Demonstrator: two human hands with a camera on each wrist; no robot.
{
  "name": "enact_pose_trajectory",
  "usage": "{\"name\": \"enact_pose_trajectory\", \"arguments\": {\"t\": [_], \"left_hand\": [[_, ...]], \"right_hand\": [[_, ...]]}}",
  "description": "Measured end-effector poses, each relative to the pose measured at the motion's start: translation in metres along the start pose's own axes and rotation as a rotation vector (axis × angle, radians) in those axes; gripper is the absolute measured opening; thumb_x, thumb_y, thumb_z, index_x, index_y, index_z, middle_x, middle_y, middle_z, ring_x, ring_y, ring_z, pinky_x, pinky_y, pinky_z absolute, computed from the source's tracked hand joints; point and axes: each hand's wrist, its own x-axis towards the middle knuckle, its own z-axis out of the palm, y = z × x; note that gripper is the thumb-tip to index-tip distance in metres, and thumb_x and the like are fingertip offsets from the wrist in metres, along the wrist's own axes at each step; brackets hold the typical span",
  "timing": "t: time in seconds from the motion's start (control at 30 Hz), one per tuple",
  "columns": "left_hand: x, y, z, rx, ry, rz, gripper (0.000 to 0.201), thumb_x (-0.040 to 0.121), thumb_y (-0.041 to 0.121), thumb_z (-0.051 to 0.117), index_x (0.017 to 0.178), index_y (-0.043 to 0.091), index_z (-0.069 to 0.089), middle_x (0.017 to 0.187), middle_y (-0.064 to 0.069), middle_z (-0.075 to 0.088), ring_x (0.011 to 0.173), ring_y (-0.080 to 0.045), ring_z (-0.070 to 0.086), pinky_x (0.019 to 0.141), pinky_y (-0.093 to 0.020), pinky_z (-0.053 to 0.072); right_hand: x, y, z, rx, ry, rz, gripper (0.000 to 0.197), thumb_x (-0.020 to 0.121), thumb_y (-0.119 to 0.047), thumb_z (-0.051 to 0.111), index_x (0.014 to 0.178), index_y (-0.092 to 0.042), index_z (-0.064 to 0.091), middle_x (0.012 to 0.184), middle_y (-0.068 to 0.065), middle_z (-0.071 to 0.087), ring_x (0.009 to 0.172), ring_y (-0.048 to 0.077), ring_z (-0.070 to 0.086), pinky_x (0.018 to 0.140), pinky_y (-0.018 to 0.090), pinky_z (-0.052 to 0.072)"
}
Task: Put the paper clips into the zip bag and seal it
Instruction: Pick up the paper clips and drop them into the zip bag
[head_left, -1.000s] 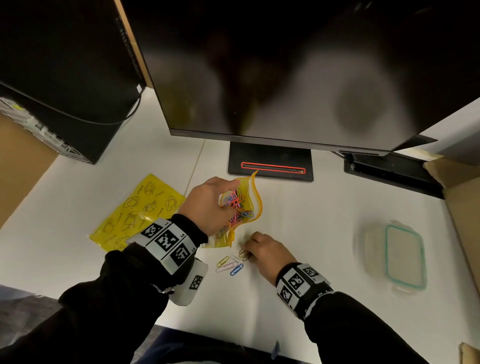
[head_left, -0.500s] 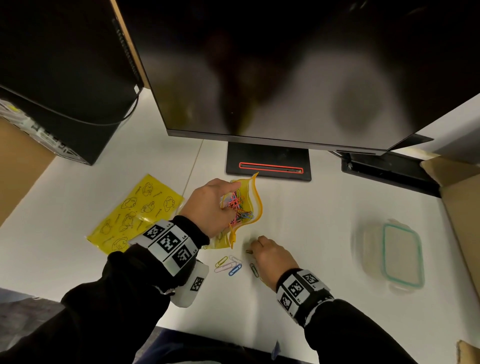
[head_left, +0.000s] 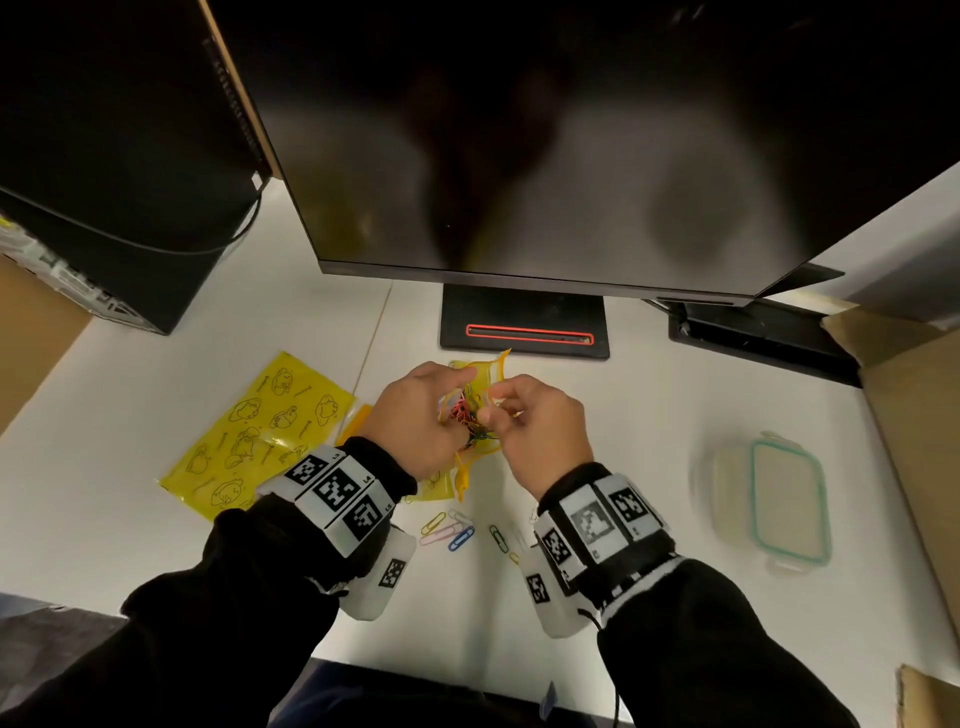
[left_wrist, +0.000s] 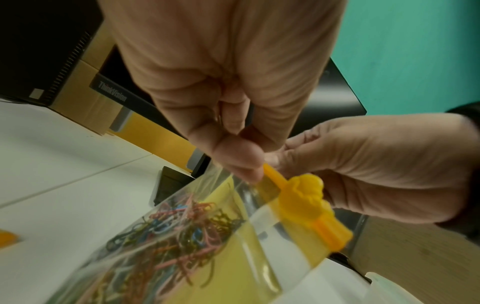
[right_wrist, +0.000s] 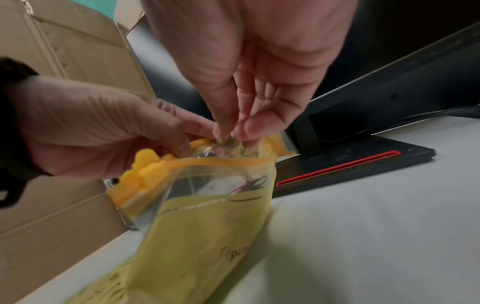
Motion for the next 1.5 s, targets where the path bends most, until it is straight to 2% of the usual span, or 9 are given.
{"name": "enact_pose_trajectory", "arguments": {"t": [0.23,0.37,0.53,0.6,0.7,0.8,0.93,1.1,1.5], "left_hand": [[0.001,-0.006,-0.008,-0.029,0.029,-0.029,0.058,0.074,0.006,0.059,0.128,0.024,0.051,0.131,0.001,0.052,0.099,-0.028,0.060,0.089,-0.025,0.044],[0.001,-0.007,-0.010,-0.030,0.037,-0.036,0.058,0.075,0.007,0.059,0.129,0.024,0.050,0.132,0.001,0.051,0.100,-0.029,0.059,0.091,-0.030,0.046],[0.001,-0.008,-0.010,-0.041,0.032,-0.030,0.057,0.076,0.007,0.059,0.130,0.024,0.049,0.133,0.001,0.051,0.100,-0.030,0.059,0.091,-0.030,0.046],[0.002,-0.007,-0.010,-0.038,0.029,-0.035,0.057,0.076,0.007,0.059,0.130,0.024,0.049,0.133,0.002,0.050,0.102,-0.030,0.059,0.091,-0.029,0.046],[0.001,-0.007,-0.011,-0.024,0.024,-0.042,0.057,0.077,0.008,0.059,0.131,0.025,0.048,0.134,0.002,0.050,0.102,-0.030,0.059,0.092,-0.032,0.047],[0.001,-0.008,-0.012,-0.024,0.026,-0.042,0.057,0.077,0.009,0.059,0.131,0.025,0.048,0.133,0.001,0.050,0.101,-0.029,0.059,0.092,-0.033,0.048],[0.000,-0.009,-0.013,-0.023,0.026,-0.047,0.057,0.077,0.009,0.059,0.131,0.025,0.048,0.134,0.001,0.050,0.102,-0.029,0.059,0.092,-0.034,0.049],[0.001,-0.010,-0.013,-0.029,0.026,-0.051,0.056,0.078,0.008,0.058,0.131,0.025,0.048,0.134,0.001,0.050,0.102,-0.028,0.059,0.092,-0.034,0.049],[0.002,-0.011,-0.011,-0.046,0.020,-0.047,0.057,0.075,0.006,0.058,0.129,0.025,0.050,0.132,0.002,0.051,0.100,-0.029,0.060,0.092,-0.031,0.048]], "right_hand": [[-0.013,0.040,-0.011,0.028,0.149,0.017,0.010,0.083,-0.009,0.062,0.081,-0.018,0.062,0.066,-0.014,0.060,0.065,0.003,0.058,0.060,0.004,0.041],[-0.044,0.098,-0.007,-0.343,-0.183,0.125,0.016,0.081,-0.010,0.062,0.097,-0.014,0.061,0.089,0.002,0.063,0.080,0.022,0.061,0.072,0.023,0.044],[-0.061,0.126,0.006,-0.457,-0.327,-0.084,0.049,0.081,0.003,0.052,0.124,-0.021,0.056,0.118,0.002,0.053,0.097,0.022,0.059,0.083,0.032,0.051],[-0.055,0.130,0.012,-0.503,-0.322,-0.158,0.047,0.076,0.006,0.056,0.116,-0.017,0.061,0.108,0.004,0.059,0.090,0.024,0.061,0.071,0.035,0.056],[-0.044,0.128,0.018,-0.630,-0.320,-0.178,0.027,0.059,0.007,0.074,0.076,-0.012,0.065,0.075,0.004,0.062,0.064,0.025,0.063,0.040,0.027,0.046],[-0.042,0.123,0.023,-0.646,-0.296,-0.146,0.032,0.049,0.002,0.083,0.061,-0.014,0.058,0.060,0.001,0.057,0.049,0.020,0.058,0.034,0.022,0.036],[-0.056,0.116,0.029,-0.567,-0.220,-0.046,0.011,0.087,-0.010,0.056,0.087,-0.001,0.062,0.087,0.015,0.064,0.077,0.033,0.063,0.059,0.031,0.041],[-0.082,0.117,0.026,-0.436,-0.299,0.080,0.028,0.090,-0.019,0.053,0.117,-0.011,0.057,0.111,0.007,0.058,0.100,0.025,0.058,0.082,0.030,0.046],[-0.049,0.090,0.059,-0.315,-0.269,0.041,0.020,0.089,-0.017,0.053,0.098,-0.005,0.066,0.099,0.015,0.068,0.092,0.034,0.062,0.078,0.036,0.050]]}}
